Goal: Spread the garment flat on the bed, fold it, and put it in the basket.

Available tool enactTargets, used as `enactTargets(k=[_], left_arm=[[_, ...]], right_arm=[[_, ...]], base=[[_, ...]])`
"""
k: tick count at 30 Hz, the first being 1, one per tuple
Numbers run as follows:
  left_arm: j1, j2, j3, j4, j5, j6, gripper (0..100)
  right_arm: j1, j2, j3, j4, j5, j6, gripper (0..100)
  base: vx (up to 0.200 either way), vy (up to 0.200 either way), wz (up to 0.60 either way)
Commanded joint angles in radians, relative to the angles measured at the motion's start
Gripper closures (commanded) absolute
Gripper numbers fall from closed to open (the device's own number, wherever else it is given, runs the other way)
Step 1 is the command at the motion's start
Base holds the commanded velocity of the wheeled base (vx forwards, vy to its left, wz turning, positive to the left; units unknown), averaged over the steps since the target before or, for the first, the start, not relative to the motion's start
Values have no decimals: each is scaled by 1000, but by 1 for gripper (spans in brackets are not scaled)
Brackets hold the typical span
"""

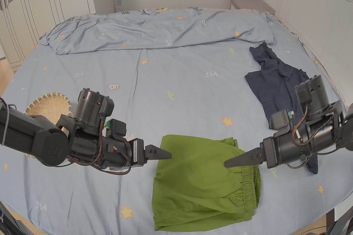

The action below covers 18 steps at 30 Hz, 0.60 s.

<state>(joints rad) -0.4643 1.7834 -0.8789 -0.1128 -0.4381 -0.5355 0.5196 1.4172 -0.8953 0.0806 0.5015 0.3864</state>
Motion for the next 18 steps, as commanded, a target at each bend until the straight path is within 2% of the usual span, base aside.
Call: enactTargets(k=[1, 3, 10, 18], left_arm=[[56, 68, 81, -65, -28, 39, 0], [52, 105, 80, -102, -30, 39, 0], [29, 188, 80, -214, -54, 34, 0], [-13, 232, 80, -226, -97, 37, 0]], right_arm=[[60, 97, 49, -12, 19, 5, 0], [57, 101, 81, -12, 20, -20, 0], [59, 144, 138, -7, 25, -24, 0], [45, 163, 156, 19, 26, -24, 0]], base=[[0, 0, 0], [0, 0, 0], [0, 0, 0], [0, 0, 0]])
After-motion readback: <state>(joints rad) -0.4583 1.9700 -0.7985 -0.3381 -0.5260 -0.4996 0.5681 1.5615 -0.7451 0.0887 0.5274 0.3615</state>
